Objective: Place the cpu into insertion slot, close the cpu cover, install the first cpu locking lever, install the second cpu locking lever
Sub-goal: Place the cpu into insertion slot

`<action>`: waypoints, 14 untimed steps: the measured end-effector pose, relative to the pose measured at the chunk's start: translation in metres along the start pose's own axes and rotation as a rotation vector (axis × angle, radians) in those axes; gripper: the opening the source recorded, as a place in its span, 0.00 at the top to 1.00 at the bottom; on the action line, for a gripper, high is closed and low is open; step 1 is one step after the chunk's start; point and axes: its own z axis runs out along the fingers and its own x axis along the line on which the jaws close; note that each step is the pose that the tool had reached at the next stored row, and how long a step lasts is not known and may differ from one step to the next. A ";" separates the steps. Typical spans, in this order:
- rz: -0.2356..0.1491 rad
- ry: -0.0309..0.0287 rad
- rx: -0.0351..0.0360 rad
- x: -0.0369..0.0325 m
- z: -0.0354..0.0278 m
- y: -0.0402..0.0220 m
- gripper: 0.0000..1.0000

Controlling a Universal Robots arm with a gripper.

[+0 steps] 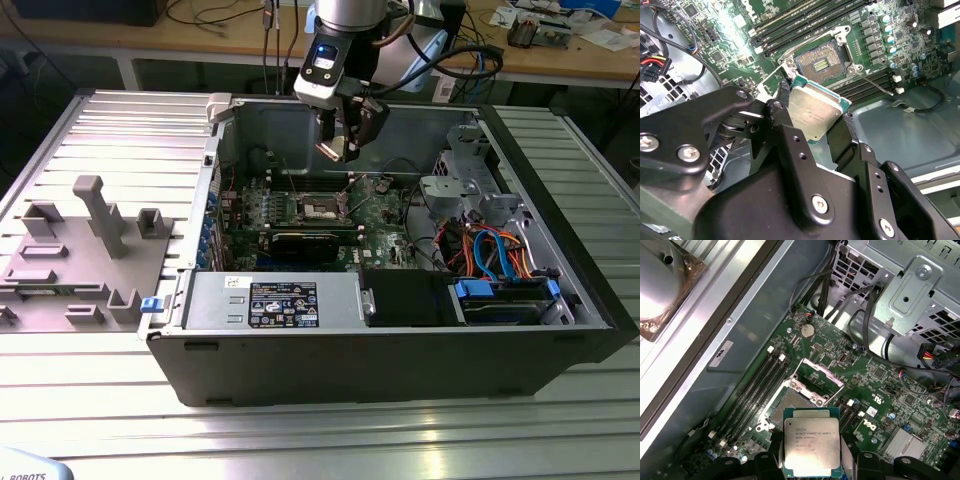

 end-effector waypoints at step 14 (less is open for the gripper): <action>0.023 -0.0013 -0.0004 0.0000 0.0000 0.0000 0.46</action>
